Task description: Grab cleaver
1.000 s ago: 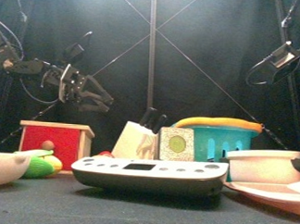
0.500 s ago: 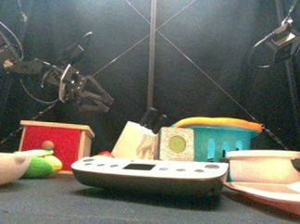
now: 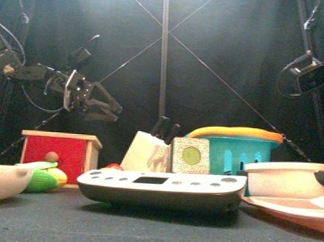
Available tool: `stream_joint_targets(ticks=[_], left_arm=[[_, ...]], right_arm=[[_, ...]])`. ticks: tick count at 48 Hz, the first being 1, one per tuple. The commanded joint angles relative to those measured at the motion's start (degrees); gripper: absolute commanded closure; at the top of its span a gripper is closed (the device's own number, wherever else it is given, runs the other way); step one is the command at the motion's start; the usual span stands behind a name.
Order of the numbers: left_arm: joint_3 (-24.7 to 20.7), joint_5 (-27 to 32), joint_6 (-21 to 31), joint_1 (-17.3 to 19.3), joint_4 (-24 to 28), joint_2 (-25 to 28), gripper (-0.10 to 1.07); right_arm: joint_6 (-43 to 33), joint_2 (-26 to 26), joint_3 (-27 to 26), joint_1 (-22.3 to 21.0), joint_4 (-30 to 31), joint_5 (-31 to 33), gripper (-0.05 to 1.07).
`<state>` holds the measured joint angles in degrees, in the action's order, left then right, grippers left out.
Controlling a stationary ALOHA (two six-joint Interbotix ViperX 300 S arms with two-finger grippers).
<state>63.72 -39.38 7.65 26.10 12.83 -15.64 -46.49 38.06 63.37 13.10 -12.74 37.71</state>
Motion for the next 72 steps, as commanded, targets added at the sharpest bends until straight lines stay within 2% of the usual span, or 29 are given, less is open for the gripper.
stream_joint_targets(ticks=[1, 12, 72], left_arm=[[-0.6, -0.2, -0.1, 0.2, -0.1, 0.0, 0.0], [-0.6, -0.2, -0.1, 0.3, 0.0, 0.0, 0.0], [-0.5, -0.2, -0.1, 0.4, -0.1, 0.4, 0.0]], right_arm=[[0.2, -0.6, 0.2, 0.4, -0.5, -1.1, 0.29], [0.2, -2.7, 1.1, 1.0, -0.5, -4.8, 0.29], [0.1, -7.9, 2.2, 5.5, -3.0, -9.2, 0.29]])
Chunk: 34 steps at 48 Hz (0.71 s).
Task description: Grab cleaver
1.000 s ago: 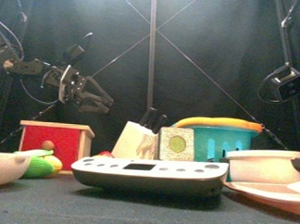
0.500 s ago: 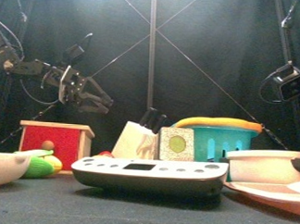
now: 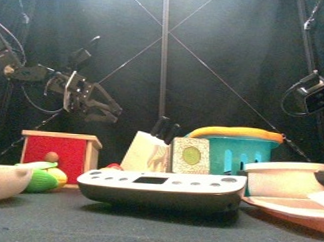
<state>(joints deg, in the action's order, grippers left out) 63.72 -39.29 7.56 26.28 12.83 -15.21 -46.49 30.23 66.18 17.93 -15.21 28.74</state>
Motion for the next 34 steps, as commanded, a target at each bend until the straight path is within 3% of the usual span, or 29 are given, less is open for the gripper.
stream_joint_targets(ticks=[1, 19, 34], left_arm=[[-0.5, -0.3, 0.0, 0.2, -0.1, -0.1, 0.0], [-0.4, -0.2, 0.0, 0.2, -0.1, -0.1, 0.0], [-0.4, -0.3, 0.0, 0.2, -0.1, -0.1, 0.0]], right_arm=[[0.1, -0.3, -0.6, 0.8, -0.5, -0.4, 0.29], [0.1, -0.5, -1.1, 1.5, -0.5, -0.6, 0.29], [0.1, 0.4, -1.9, 1.5, -0.2, 2.9, 0.27]])
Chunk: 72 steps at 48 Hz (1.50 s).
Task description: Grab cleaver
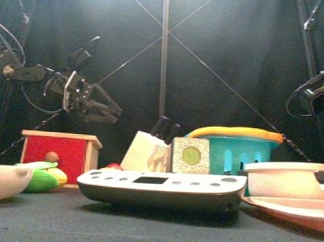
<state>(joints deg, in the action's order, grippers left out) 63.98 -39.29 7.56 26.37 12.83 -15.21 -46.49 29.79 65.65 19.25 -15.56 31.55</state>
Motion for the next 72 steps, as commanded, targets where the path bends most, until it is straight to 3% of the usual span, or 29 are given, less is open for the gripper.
stream_joint_targets(ticks=[1, 11, 20, 33, 45, 72], left_arm=[[-0.6, -0.3, 0.0, 0.1, -0.1, -0.1, 0.0], [-0.5, -0.2, 0.0, 0.1, -0.1, -0.1, 0.0], [-0.2, -0.2, 0.0, 0.2, -0.1, -0.1, 0.0], [0.0, -0.3, 0.0, 0.2, -0.1, -0.1, 0.0], [0.0, -0.3, 0.0, 0.4, -0.1, -0.1, 0.0], [0.1, -0.3, 0.0, 0.4, -0.1, -0.1, 0.0]], right_arm=[[0.1, 1.0, -1.6, 0.2, 0.4, 0.1, 0.27], [-0.4, 3.1, -2.1, -0.1, 1.8, 0.6, 0.27], [-0.4, 1.9, -2.2, 0.9, -0.1, -0.2, 0.24], [-0.1, -2.9, -3.2, 2.8, -0.1, -0.6, 0.12], [-0.2, -7.1, -4.6, 6.3, 0.6, 0.0, 0.12], [0.0, -16.2, -8.8, 7.3, 6.8, 3.5, 0.13]])
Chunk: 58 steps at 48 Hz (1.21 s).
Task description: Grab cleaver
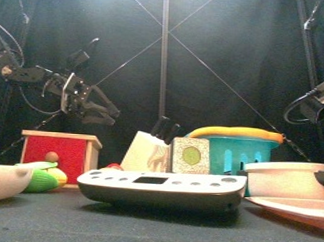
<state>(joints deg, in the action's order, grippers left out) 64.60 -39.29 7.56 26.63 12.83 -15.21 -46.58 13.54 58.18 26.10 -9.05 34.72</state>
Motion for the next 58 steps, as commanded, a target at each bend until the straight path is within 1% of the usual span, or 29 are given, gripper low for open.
stream_joint_targets(ticks=[1, 9, 13, 23, 32, 38, 43, 47, 58], left_arm=[[-0.5, -0.3, 0.0, 0.2, -0.1, -0.1, 0.0], [-0.5, -0.3, 0.0, 0.2, -0.1, -0.1, 0.0], [-0.5, -0.3, 0.0, 0.2, -0.1, -0.1, 0.0], [-0.5, -0.3, 0.0, 0.2, -0.1, -0.1, 0.0], [-0.5, -0.3, 0.0, 0.2, -0.1, -0.1, 0.0], [-0.5, -0.2, 0.0, 0.2, -0.1, -0.1, 0.0], [-0.5, -0.3, 0.0, 0.2, -0.1, -0.1, 0.0], [-0.6, -0.3, 0.0, 0.2, -0.1, -0.1, 0.0], [-0.5, -0.2, 0.0, 0.2, -0.1, -0.2, 0.0]], right_arm=[[0.1, -0.2, -1.5, 0.6, 0.4, 0.4, 0.13], [0.2, -1.3, -2.4, 1.1, 0.6, 1.2, 0.13], [0.1, -1.8, -2.8, 1.1, 0.9, 1.6, 0.15], [-0.1, -2.0, -3.7, 1.1, 1.4, 3.3, 0.31], [0.2, -1.7, -5.1, 0.7, 1.6, 5.4, 0.39], [0.1, -0.4, -6.8, 0.7, 2.5, 8.1, 0.42], [-0.1, 1.0, -7.8, 0.6, 3.2, 10.2, 0.42], [-0.4, 1.1, -7.5, 0.3, 3.9, 10.2, 0.42], [-0.4, -0.2, -6.2, -3.3, 4.2, 8.6, 0.4]])
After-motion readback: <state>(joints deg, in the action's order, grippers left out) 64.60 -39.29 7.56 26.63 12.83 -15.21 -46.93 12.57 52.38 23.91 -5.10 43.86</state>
